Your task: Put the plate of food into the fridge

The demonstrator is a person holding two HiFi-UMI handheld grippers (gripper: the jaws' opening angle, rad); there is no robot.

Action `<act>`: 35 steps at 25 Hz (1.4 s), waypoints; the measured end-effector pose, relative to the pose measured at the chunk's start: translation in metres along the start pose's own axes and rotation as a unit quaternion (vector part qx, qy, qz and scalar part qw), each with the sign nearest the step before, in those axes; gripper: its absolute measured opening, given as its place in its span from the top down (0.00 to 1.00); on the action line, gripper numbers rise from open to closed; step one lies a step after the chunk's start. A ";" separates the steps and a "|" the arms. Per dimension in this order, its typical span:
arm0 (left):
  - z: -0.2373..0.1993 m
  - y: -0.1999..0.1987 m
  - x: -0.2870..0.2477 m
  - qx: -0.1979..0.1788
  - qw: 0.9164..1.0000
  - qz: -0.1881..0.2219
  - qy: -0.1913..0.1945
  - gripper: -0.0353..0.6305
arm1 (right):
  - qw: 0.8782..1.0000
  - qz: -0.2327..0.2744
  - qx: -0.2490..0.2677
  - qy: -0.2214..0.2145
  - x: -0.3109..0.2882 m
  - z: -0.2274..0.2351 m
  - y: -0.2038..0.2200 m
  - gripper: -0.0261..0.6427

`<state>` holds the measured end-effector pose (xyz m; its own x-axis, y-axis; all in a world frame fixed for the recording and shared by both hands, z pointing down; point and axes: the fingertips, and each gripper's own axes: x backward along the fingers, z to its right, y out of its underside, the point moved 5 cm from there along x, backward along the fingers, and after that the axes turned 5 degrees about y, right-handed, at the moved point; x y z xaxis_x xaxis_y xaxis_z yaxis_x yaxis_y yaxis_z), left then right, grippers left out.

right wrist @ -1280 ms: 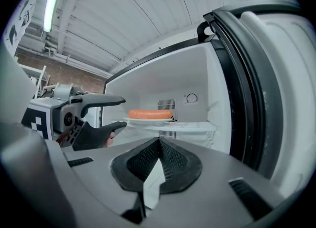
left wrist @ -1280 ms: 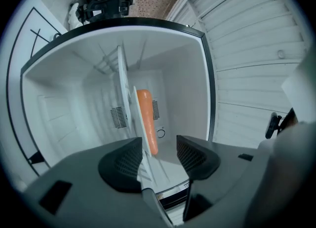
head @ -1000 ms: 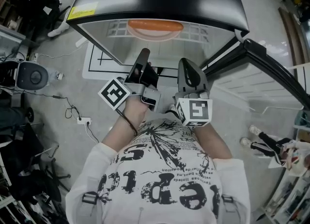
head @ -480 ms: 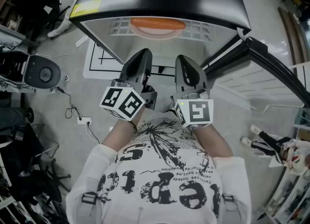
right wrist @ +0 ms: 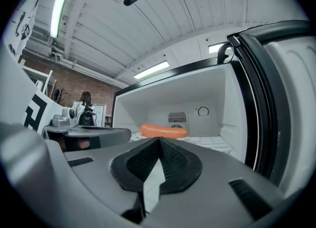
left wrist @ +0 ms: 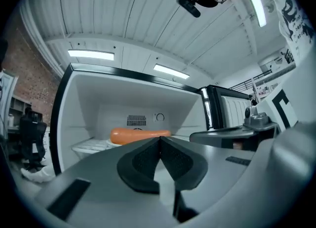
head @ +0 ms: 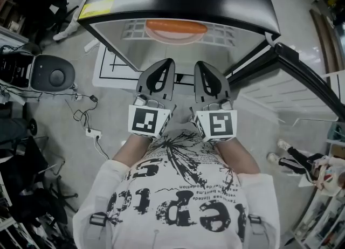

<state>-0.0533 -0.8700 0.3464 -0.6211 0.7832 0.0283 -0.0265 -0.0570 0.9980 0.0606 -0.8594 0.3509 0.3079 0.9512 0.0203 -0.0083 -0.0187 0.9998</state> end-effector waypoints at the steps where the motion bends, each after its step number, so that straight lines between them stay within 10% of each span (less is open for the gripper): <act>1: 0.000 0.002 -0.001 0.002 1.000 -0.003 -0.002 0.94 | 1.000 0.000 0.005 -0.002 0.000 -0.001 0.001 0.96; 35: 0.005 0.002 -0.009 0.002 1.000 -0.018 -0.020 0.94 | 1.000 0.005 0.008 -0.014 0.001 0.005 0.003 0.96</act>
<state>-0.0439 -0.8739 0.3488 -0.5881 0.8088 -0.0060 -0.0451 -0.0254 0.9987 0.0659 -0.8600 0.3543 0.3348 0.9418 0.0307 0.0035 -0.0339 0.9994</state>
